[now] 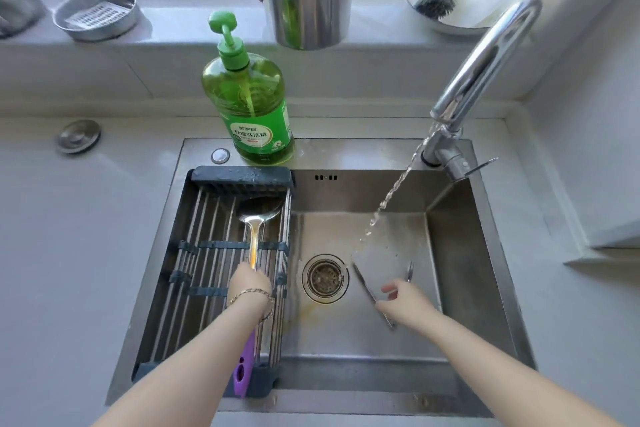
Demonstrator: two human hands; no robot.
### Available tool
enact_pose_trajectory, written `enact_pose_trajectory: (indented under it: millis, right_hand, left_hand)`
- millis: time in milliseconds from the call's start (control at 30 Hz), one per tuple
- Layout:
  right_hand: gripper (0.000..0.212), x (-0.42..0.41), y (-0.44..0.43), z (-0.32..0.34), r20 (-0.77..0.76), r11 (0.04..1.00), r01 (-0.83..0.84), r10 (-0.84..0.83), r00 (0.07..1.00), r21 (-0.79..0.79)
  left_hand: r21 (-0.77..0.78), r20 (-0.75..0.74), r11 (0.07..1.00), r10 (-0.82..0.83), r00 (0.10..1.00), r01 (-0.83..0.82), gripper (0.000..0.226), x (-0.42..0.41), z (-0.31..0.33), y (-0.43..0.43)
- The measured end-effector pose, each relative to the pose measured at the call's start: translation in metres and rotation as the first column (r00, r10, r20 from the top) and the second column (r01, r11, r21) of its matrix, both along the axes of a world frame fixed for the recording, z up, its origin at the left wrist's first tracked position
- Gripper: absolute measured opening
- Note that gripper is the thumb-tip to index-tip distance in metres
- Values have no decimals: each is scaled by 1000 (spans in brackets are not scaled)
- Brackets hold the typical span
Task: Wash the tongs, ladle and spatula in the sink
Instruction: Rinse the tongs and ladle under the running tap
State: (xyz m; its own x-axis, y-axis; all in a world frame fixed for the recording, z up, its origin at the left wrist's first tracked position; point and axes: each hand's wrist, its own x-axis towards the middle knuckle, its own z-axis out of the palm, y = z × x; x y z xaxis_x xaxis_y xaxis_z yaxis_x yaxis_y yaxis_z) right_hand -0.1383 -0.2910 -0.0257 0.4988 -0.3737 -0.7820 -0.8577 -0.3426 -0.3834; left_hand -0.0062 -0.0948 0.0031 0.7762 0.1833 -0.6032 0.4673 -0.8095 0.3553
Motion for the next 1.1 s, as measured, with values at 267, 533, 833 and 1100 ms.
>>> enact_pose_trajectory:
  millis: [267,533,833,1100]
  right_hand:
    - [26,1,0,59,222,999,25,-18,975,-27]
    - [56,16,23,130,641,882,-139,428,637,-451]
    - [73,44,9,121,417,852,-367,507,754,-373]
    - [61,45,-4,118,375,886,-342,447,812,-314]
  left_hand:
    - [14,179,974,-225,958,226,38,-1,65,26]
    - [-23,194,816,-563,804,577,39,-21,110,15]
    - [-3,140,731,-675,724,682,38,-25,117,-9]
    - [-9,92,681,-729,679,732,40,-24,118,-12]
